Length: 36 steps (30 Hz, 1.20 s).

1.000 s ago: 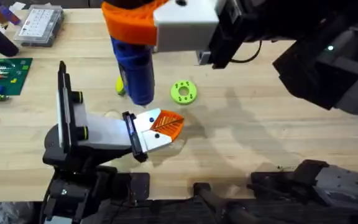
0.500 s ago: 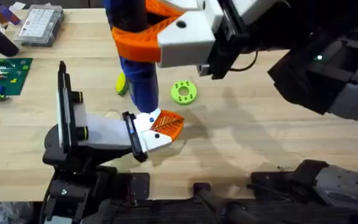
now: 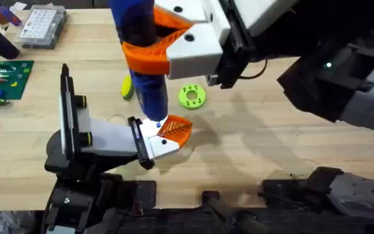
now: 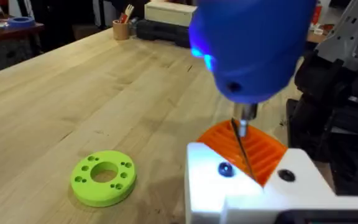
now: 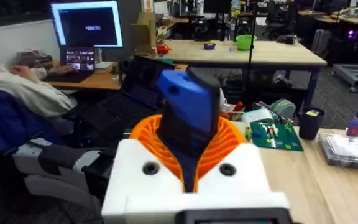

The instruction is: Pick up the gripper from the table and insert it into the empty holder that is missing its gripper. Then pick up a screw, insert it into the mounting hole, and use the screwdriver to tighten it. Finally, clean up the table by picking up the vegetable and placing it into the bucket.

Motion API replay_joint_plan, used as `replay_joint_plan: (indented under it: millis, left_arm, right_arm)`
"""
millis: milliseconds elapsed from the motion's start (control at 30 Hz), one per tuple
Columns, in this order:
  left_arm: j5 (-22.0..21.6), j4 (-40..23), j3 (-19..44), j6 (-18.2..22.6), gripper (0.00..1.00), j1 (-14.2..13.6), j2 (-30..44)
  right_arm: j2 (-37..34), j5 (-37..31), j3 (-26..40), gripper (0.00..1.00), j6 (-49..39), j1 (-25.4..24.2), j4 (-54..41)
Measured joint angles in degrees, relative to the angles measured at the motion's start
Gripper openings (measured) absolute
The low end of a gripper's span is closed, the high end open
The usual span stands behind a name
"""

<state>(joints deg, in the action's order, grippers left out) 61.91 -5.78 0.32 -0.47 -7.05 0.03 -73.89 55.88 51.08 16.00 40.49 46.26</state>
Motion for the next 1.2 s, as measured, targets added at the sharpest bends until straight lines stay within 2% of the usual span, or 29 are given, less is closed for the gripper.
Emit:
replay_joint_plan:
  millis: [1200]
  left_arm:
    - [0.0,0.0,0.0,0.0,0.016,0.0,0.0]
  right_arm:
    - [0.0,1.0,-1.4,0.048,-5.9,1.4,-0.3]
